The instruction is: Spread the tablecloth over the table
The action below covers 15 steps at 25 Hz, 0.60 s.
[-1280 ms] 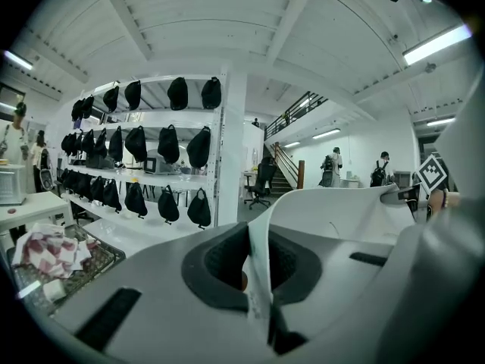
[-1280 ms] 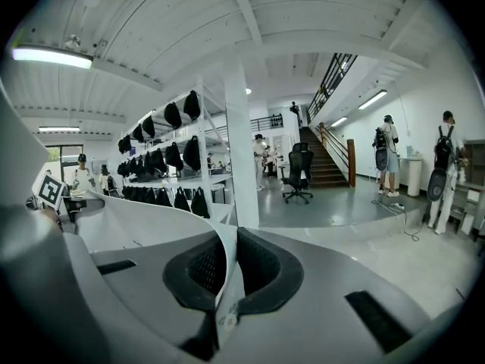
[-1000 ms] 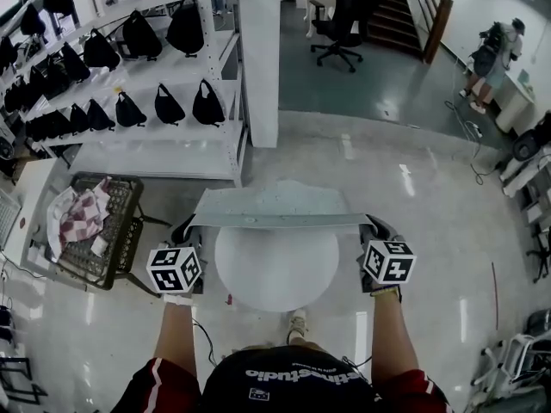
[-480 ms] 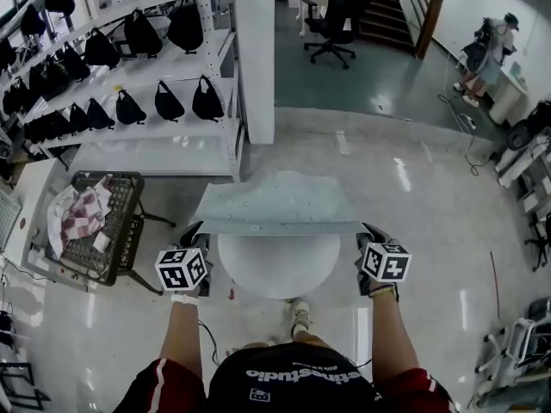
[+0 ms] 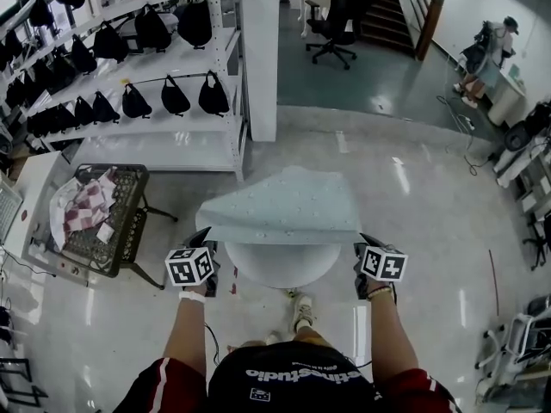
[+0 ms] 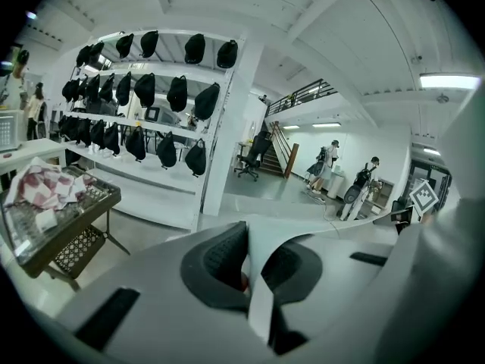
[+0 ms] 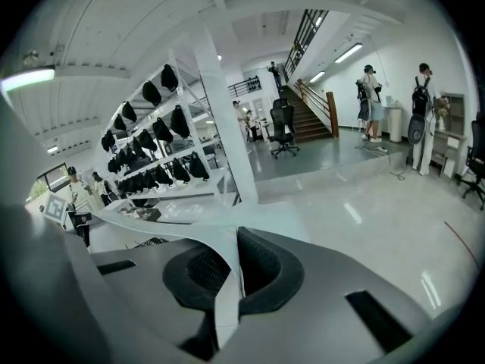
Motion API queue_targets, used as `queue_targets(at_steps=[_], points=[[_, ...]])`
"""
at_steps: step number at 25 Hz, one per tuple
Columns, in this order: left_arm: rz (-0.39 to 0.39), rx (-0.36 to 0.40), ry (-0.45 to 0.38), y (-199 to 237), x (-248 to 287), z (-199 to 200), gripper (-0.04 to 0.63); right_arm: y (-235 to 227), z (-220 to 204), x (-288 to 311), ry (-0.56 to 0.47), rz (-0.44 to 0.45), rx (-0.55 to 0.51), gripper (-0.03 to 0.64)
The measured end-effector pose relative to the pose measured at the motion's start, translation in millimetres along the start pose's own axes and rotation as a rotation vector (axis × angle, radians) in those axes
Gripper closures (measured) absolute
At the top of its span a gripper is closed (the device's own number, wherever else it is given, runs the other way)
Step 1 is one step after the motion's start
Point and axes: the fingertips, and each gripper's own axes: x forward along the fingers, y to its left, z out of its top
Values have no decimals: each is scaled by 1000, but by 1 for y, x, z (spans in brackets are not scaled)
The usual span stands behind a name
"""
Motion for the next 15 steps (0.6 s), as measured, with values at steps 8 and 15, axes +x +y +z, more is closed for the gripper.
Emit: queue_targets(at_steps=[8, 15], points=[[0, -5, 87, 10, 1, -43, 571, -11, -53, 10, 88, -35, 58, 586], [-9, -9, 156, 10, 0, -79, 572, -19, -84, 17, 150, -40, 123, 586]])
